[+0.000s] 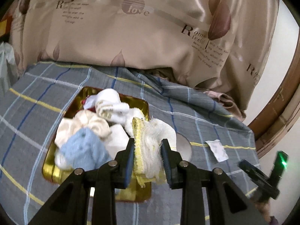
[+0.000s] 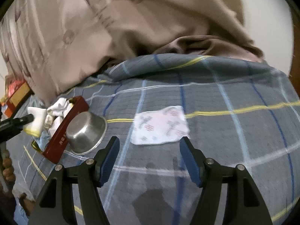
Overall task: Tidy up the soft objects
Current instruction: 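Carry the yellow-edged cloth over the tin while the right tool approaches the printed paper, then grasp the printed white paper pad with the right gripper and lift it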
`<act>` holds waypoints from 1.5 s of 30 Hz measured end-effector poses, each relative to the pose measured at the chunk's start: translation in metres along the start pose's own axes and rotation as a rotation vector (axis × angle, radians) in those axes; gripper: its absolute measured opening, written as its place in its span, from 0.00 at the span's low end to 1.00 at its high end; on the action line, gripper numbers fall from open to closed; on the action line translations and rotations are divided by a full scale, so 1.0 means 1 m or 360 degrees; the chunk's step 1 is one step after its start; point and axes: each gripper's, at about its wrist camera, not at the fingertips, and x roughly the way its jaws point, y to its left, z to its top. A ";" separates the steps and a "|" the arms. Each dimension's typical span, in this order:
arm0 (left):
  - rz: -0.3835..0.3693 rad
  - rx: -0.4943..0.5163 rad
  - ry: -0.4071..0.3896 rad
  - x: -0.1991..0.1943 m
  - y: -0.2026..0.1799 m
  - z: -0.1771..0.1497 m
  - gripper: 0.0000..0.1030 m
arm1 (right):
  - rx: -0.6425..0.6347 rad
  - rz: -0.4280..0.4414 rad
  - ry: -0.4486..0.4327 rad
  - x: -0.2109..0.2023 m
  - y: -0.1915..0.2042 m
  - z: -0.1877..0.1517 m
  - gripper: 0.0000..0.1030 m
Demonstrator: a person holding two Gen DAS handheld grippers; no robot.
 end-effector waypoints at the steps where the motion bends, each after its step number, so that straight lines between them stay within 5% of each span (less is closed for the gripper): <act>1: -0.0011 -0.0013 -0.0004 -0.006 0.000 -0.003 0.27 | -0.0008 -0.0003 0.0018 0.006 0.002 0.003 0.62; 25: 0.0013 -0.0038 -0.0103 -0.058 0.012 -0.035 0.27 | -0.0042 -0.0137 0.0204 0.079 -0.005 0.016 0.66; 32: 0.0016 -0.0057 -0.0110 -0.063 0.019 -0.035 0.27 | -0.0111 -0.0174 0.0220 0.083 -0.001 0.017 0.20; 45: 0.0043 -0.0056 -0.0118 -0.065 0.022 -0.034 0.27 | -0.0100 -0.0150 0.0161 0.073 0.000 0.013 0.03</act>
